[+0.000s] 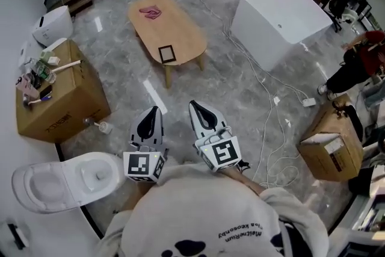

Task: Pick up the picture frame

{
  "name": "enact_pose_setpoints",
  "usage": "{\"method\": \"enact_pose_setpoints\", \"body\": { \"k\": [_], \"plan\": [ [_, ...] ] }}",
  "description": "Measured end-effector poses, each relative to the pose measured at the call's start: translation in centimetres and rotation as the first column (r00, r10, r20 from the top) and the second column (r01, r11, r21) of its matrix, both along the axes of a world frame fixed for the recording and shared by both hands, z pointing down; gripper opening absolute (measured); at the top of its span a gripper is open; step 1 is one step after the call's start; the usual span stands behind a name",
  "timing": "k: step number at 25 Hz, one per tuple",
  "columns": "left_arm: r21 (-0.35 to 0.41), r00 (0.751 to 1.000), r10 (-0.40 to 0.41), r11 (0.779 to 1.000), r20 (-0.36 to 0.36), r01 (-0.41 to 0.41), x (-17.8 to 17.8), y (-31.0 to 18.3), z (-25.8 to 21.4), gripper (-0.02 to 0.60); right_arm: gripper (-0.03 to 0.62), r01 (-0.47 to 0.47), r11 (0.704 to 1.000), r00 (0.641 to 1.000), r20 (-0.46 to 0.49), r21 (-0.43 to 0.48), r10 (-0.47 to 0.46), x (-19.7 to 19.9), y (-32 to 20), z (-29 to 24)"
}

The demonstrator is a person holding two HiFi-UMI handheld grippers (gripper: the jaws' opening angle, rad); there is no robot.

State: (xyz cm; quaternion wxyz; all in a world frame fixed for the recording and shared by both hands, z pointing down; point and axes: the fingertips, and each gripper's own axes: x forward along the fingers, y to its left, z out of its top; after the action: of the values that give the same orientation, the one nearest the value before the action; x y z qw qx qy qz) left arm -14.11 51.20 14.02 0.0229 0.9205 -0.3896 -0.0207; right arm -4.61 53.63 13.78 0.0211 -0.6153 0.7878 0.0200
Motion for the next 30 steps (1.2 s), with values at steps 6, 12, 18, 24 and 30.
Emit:
{"method": "enact_pose_setpoints", "body": {
  "k": [6, 12, 18, 24, 30],
  "plan": [
    [-0.031, 0.999, -0.034, 0.999, 0.009, 0.034, 0.0, -2.6, 1.1, 0.008, 0.009, 0.022, 0.999, 0.999, 0.031, -0.027, -0.022, 0.8, -2.1, 1.3],
    [-0.049, 1.000, -0.008, 0.999, -0.002, 0.008, 1.0, -6.8, 2.0, 0.008, 0.008, 0.011, 0.999, 0.999, 0.042, -0.035, -0.009, 1.8, -5.8, 1.7],
    [-0.044, 0.999, 0.036, 0.998, 0.001, -0.036, 2.1, -13.2, 1.8, 0.008, 0.008, 0.002, 0.999, 0.999, 0.039, -0.049, 0.000, 2.0, -12.3, 1.7],
    [-0.042, 0.997, 0.077, 0.996, -0.003, -0.077, 1.9, -20.2, 1.4, 0.008, 0.009, -0.036, 0.998, 0.998, 0.044, -0.053, 0.038, 1.8, -18.9, 1.2],
    [-0.055, 0.991, 0.134, 0.989, -0.013, -0.135, 1.8, -25.5, 1.6, 0.008, 0.009, -0.119, 0.988, 0.991, 0.046, -0.096, 0.124, 2.4, -23.3, 2.0]
  ]
}}
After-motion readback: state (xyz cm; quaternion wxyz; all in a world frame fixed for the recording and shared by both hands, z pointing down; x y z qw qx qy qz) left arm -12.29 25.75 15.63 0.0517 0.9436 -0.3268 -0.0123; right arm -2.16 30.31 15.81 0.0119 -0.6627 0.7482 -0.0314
